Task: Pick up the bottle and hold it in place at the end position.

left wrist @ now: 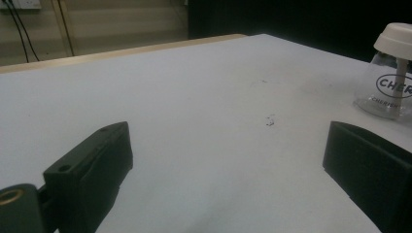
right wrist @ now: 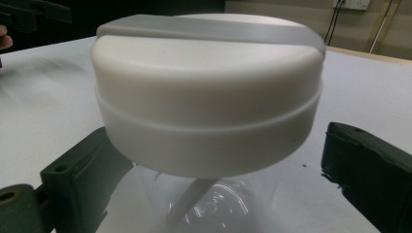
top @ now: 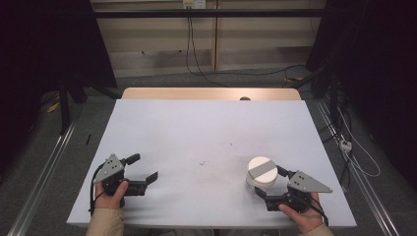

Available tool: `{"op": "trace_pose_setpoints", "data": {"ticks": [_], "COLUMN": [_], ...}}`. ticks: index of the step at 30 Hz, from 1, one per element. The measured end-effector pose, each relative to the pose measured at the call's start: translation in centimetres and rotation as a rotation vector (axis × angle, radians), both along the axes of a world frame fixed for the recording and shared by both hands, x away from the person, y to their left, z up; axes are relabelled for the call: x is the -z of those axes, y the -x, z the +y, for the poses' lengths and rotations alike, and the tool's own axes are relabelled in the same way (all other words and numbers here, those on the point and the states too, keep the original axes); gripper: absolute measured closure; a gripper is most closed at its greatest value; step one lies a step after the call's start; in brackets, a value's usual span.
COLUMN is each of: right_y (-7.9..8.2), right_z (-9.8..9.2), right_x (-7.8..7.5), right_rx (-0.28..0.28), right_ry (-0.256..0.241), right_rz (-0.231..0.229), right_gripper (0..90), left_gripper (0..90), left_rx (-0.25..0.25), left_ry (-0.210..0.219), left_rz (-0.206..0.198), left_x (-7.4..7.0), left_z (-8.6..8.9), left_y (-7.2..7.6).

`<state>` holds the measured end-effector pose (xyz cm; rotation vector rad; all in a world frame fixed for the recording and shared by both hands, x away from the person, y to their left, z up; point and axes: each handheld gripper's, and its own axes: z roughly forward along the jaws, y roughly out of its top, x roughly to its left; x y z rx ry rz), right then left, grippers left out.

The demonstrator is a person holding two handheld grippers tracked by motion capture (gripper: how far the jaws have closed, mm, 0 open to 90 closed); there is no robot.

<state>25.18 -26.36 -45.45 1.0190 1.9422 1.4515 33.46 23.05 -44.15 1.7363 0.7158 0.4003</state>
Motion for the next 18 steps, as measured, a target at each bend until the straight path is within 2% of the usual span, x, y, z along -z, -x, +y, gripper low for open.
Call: {"op": "trace_pose_setpoints", "data": {"ticks": [18], "right_y": [-1.3], "right_z": [1.4], "right_x": [0.1], "right_rx": [-0.020], "right_ry": [0.009], "right_rz": [0.022], "right_gripper": [7.0], "left_gripper": [3.8], "left_rx": [0.002], "left_ry": [-0.005], "left_rz": [-0.002], "left_x": [0.0], "left_z": [0.0], "left_y": [0.1]}}
